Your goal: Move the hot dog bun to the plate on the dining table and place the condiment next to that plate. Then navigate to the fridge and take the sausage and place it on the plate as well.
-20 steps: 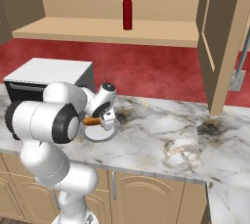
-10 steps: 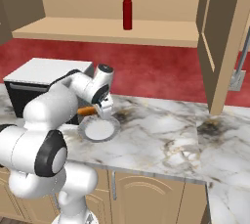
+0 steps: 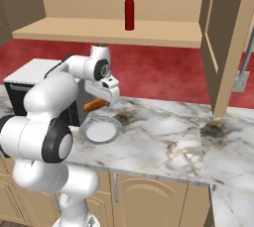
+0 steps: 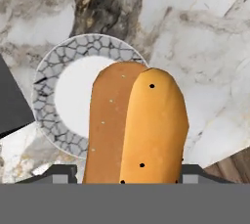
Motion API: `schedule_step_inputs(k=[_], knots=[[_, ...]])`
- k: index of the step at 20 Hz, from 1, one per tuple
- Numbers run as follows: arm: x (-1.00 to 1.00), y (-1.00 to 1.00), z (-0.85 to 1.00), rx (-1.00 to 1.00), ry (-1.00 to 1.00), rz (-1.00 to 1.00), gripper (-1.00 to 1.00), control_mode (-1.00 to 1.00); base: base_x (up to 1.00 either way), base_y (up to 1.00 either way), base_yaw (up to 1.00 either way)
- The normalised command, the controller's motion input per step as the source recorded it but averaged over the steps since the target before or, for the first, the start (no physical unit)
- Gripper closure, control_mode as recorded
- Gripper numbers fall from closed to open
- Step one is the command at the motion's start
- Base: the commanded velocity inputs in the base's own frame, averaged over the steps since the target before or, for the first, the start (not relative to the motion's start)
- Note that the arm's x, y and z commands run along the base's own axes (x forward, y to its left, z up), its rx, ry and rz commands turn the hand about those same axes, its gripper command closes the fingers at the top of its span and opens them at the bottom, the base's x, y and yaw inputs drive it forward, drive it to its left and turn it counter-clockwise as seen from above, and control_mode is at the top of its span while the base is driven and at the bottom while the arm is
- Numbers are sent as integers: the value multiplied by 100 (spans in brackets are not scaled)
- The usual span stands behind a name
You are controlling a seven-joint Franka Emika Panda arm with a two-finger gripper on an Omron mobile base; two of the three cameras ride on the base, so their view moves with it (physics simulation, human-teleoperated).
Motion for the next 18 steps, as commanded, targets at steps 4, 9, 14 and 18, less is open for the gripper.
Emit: schedule_step_inputs(k=[4,9,14,18], knots=[[-17,-33,-13,-23,17,22,100,-100,0,0,0],[-73,-21,-44,-10,22,19,100,-100,0,0,0],[-93,-9,-47,0,27,15,100,-100,0,0,0],[-52,0,-20,0,21,9,100,100,-10,0,2]])
